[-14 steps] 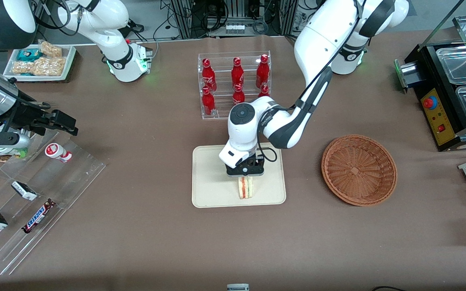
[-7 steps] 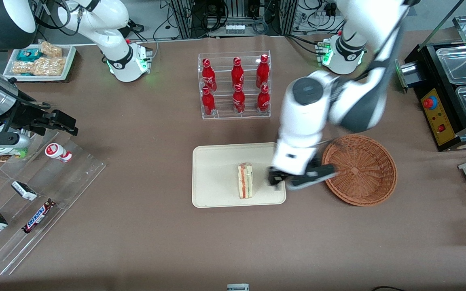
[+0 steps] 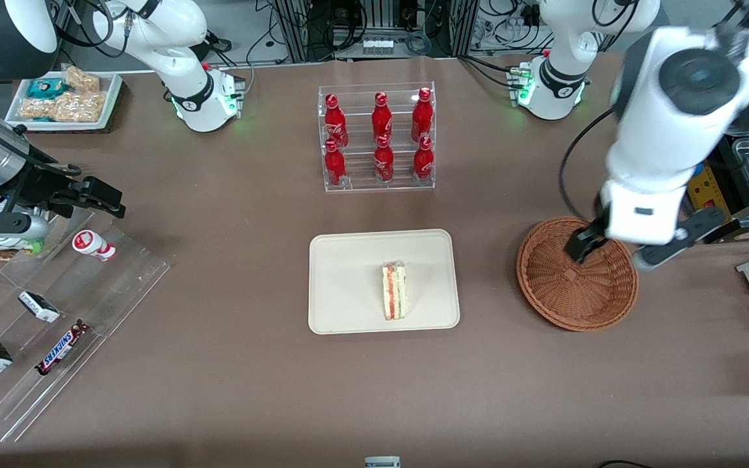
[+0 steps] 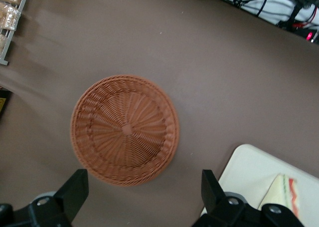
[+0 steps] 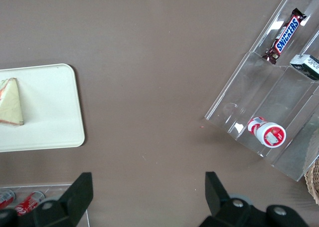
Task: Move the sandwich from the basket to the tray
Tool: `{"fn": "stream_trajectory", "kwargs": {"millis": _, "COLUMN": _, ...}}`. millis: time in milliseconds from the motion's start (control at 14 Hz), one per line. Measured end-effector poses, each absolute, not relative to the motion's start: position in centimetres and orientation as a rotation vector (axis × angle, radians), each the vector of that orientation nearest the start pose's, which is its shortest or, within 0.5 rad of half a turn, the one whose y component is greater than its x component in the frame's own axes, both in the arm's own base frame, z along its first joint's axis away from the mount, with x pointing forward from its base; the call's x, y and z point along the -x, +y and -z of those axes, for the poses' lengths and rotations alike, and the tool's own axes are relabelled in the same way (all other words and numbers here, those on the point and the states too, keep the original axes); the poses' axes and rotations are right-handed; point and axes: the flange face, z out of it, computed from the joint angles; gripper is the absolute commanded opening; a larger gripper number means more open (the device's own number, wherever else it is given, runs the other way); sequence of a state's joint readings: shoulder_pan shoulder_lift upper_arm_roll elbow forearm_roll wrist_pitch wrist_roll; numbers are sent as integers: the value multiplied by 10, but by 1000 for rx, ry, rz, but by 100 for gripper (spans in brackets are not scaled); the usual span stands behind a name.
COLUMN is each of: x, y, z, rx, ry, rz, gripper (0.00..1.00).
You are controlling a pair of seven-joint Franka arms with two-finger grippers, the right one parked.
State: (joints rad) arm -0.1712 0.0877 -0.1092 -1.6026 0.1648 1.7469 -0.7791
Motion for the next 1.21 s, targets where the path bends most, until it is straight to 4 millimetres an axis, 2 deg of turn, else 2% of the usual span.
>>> {"fn": "stream_trajectory", "kwargs": {"millis": 214, "x": -541, "y": -103, "z": -594, "rx": 2991, "ry": -603, "rz": 125, "gripper": 100}}
{"fn": "stream_trajectory", "kwargs": {"millis": 357, "x": -528, "y": -88, "z": -601, "rx": 3004, "ry": -483, "rz": 74, "gripper": 100}}
{"fn": "stream_trajectory", "kwargs": {"millis": 571, "x": -518, "y": -49, "z": -610, "rx": 3076, "ry": -290, "rz": -9, "gripper": 100}}
{"fn": "stream_trajectory", "kwargs": {"millis": 714, "x": -517, "y": -16, "z": -615, "rx": 3135, "ry": -217, "rz": -13, "gripper": 100}}
{"fn": "stream_trajectory", "kwargs": {"millis": 857, "x": -516, "y": 8, "z": -616, "rx": 3185, "ry": -171, "rz": -13, "gripper": 100}}
{"fn": "stream_trajectory", "kwargs": {"millis": 1214, "x": -516, "y": 19, "z": -616, "rx": 3183, "ry": -160, "rz": -11, "gripper": 100}}
